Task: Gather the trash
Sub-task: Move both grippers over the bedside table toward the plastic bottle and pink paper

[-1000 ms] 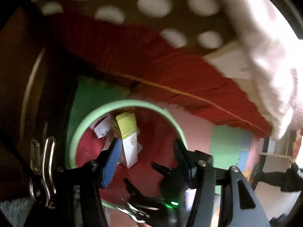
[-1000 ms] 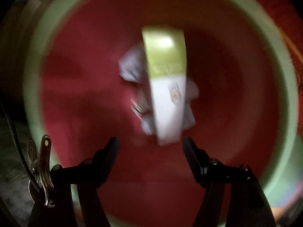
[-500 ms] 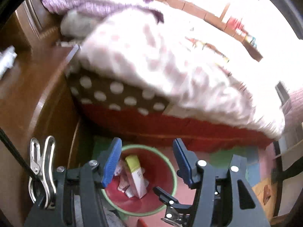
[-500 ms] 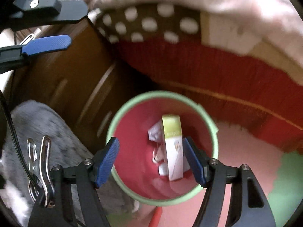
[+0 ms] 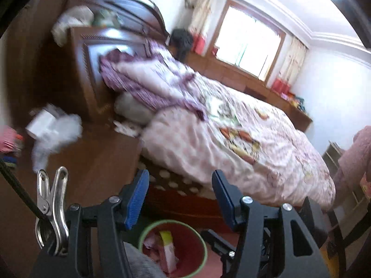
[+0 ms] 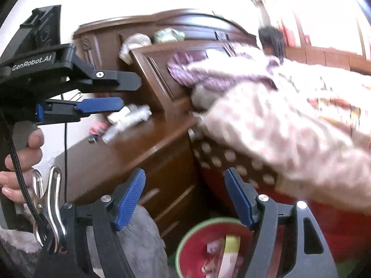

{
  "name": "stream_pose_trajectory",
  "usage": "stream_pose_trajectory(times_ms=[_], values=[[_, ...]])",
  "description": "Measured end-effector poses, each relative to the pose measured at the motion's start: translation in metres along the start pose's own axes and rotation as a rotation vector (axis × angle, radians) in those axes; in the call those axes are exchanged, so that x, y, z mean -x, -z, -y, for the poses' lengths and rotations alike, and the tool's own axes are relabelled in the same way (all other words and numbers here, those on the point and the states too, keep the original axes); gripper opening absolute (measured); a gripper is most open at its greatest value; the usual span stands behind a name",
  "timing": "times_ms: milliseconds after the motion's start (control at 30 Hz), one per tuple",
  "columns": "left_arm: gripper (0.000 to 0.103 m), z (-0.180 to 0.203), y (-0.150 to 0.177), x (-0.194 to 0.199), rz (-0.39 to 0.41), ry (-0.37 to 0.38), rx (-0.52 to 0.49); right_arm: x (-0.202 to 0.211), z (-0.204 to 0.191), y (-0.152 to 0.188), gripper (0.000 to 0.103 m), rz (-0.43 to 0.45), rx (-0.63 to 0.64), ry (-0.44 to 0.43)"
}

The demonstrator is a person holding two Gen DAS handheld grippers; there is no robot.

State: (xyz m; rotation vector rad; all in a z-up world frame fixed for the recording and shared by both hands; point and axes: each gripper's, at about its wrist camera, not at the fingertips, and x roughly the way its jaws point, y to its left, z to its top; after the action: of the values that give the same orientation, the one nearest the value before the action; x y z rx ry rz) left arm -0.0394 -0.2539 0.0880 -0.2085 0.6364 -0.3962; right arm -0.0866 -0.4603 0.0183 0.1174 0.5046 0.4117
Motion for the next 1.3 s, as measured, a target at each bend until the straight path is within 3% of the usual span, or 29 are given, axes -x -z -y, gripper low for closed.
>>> stream_pose_trajectory(times_ms=[233,500,767,900,1033,1300], values=[[0.06,-0.036,-0.01,0.053,0.082,-0.055,0.011,0.0,-0.044,-0.03,0.076,0.053,0.008,-0.047],[0.06,-0.114,-0.017,0.086,0.147,-0.183,0.132,-0.049,-0.111,-0.054,0.076,0.066,0.052,-0.19],[0.059,-0.199,-0.005,0.102,0.161,-0.29,0.259,-0.099,-0.169,-0.067,0.076,0.031,0.106,-0.313],[0.059,-0.235,0.006,0.107,0.148,-0.352,0.307,-0.126,-0.192,-0.068,0.076,-0.005,0.126,-0.364],[0.059,-0.272,0.012,0.108,0.13,-0.401,0.365,-0.159,-0.22,-0.075,0.076,-0.059,0.124,-0.471],[0.059,-0.322,0.002,0.083,0.05,-0.468,0.397,-0.209,-0.25,-0.089,0.076,-0.13,0.159,-0.53]])
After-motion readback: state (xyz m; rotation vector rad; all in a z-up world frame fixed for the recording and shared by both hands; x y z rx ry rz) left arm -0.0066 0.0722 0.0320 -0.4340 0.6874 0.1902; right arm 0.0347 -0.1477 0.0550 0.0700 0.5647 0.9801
